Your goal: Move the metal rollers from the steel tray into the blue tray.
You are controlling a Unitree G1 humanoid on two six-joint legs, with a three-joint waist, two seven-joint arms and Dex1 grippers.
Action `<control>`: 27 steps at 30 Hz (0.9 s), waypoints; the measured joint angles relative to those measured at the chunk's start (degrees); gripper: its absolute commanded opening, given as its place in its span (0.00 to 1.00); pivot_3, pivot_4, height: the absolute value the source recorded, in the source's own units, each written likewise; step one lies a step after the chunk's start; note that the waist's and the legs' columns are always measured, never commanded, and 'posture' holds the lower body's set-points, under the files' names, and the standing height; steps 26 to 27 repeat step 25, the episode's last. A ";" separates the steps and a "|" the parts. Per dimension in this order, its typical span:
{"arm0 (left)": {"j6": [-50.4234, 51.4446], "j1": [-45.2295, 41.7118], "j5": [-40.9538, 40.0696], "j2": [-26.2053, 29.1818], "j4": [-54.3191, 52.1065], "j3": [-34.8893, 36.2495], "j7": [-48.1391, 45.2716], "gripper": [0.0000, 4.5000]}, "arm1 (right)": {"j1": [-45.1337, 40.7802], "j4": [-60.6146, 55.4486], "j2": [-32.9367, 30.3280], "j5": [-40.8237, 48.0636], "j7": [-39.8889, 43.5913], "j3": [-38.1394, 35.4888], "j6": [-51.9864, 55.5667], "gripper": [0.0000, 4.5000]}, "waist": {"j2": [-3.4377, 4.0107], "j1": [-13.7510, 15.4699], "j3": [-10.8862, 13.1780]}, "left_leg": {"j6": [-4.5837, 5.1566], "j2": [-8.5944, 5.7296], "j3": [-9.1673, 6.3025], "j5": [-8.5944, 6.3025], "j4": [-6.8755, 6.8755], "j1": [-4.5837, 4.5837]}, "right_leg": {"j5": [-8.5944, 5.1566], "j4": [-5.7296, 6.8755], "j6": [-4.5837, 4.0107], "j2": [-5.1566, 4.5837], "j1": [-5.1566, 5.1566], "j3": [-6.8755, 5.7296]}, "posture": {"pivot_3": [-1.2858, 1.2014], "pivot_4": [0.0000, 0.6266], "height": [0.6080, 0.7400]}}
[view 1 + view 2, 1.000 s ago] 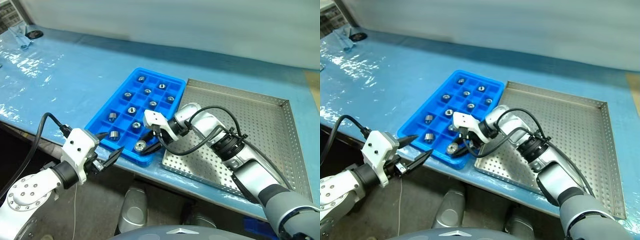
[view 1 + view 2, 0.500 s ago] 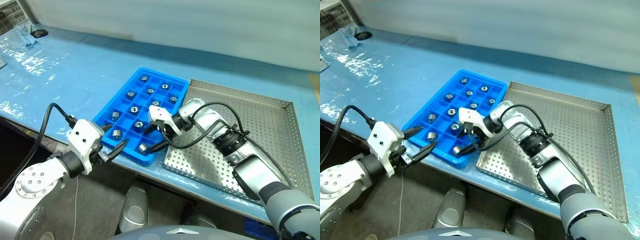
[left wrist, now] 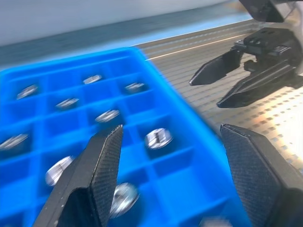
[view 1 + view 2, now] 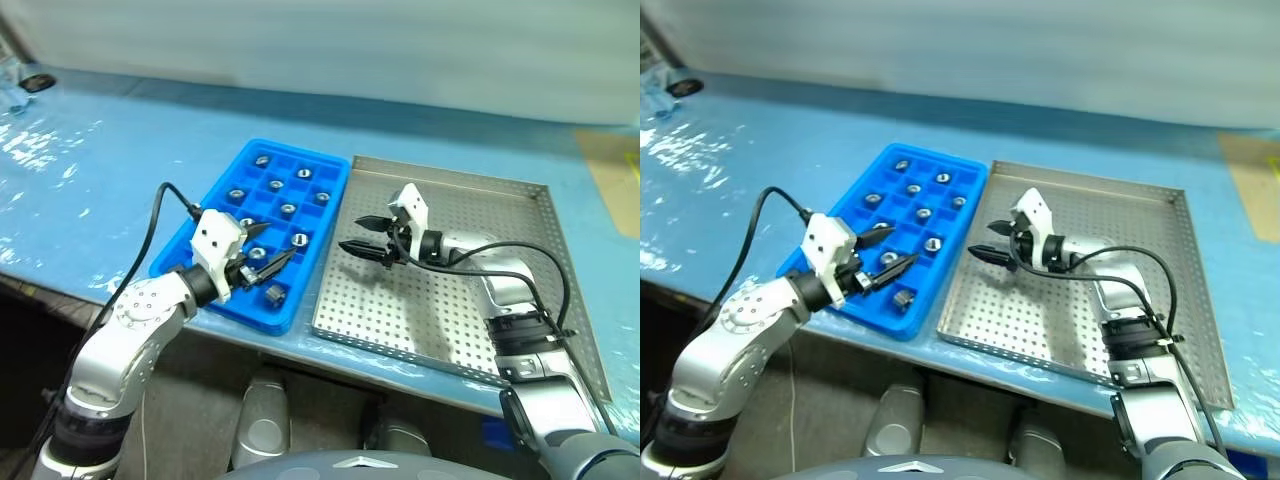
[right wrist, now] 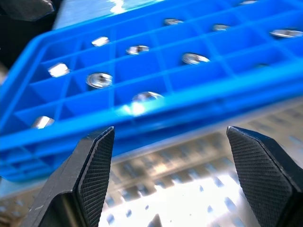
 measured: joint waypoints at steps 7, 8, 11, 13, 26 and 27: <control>-8.34 -7.05 3.92 -3.48 12.83 -4.87 -5.44 0.77 | 8.52 -10.11 0.14 0.32 -9.75 -4.74 -2.43 0.86 | -0.01 -6.82 -0.03 | -0.02 -0.05 0.05 0.02 -0.06 0.01 | 0.01 -0.06 -0.02 0.00 -0.01 -0.08 | 0.53 0.24 1.00; -9.39 -7.56 4.35 -3.66 14.63 -5.25 -6.18 0.77 | 9.64 -10.52 0.16 0.15 -10.67 -4.89 -2.84 0.86 | -0.01 -7.60 -0.03 | -0.01 -0.04 0.06 0.02 -0.06 0.03 | 0.02 -0.07 -0.03 0.01 -0.02 -0.09 | 0.52 0.24 1.00; -13.45 -9.00 6.63 -4.56 19.96 -6.09 -7.98 0.81 | 13.00 -12.55 1.05 0.88 -13.20 -6.67 -3.32 0.94 | -0.01 -9.05 -0.03 | 0.02 -0.06 0.08 0.00 -0.07 0.04 | 0.03 -0.10 -0.05 0.00 -0.02 -0.10 | 0.51 0.24 1.00; -16.90 -9.87 8.17 -5.56 23.41 -7.06 -9.10 0.90 | 14.94 -14.21 1.21 1.69 -13.73 -7.08 -3.90 1.00 | -0.01 -9.71 -0.03 | 0.05 -0.09 0.10 -0.02 -0.06 0.05 | 0.02 -0.12 -0.04 -0.02 0.00 -0.10 | 0.51 0.24 1.00; -27.80 -13.00 12.10 -9.19 32.95 -7.48 -11.06 0.99 | 16.20 -16.32 1.98 4.31 -17.16 -8.16 -5.91 1.00 | -0.01 -10.27 -0.03 | 0.28 -0.07 0.15 -0.15 -0.02 0.08 | 0.05 -0.15 -0.09 -0.03 0.06 -0.09 | 0.49 0.24 1.00; -27.80 -13.00 12.10 -9.19 32.95 -7.48 -11.06 0.99 | 16.20 -16.32 1.98 4.31 -17.16 -8.16 -5.91 1.00 | -0.01 -10.27 -0.03 | 0.28 -0.07 0.15 -0.15 -0.02 0.08 | 0.05 -0.15 -0.09 -0.03 0.06 -0.09 | 0.49 0.24 1.00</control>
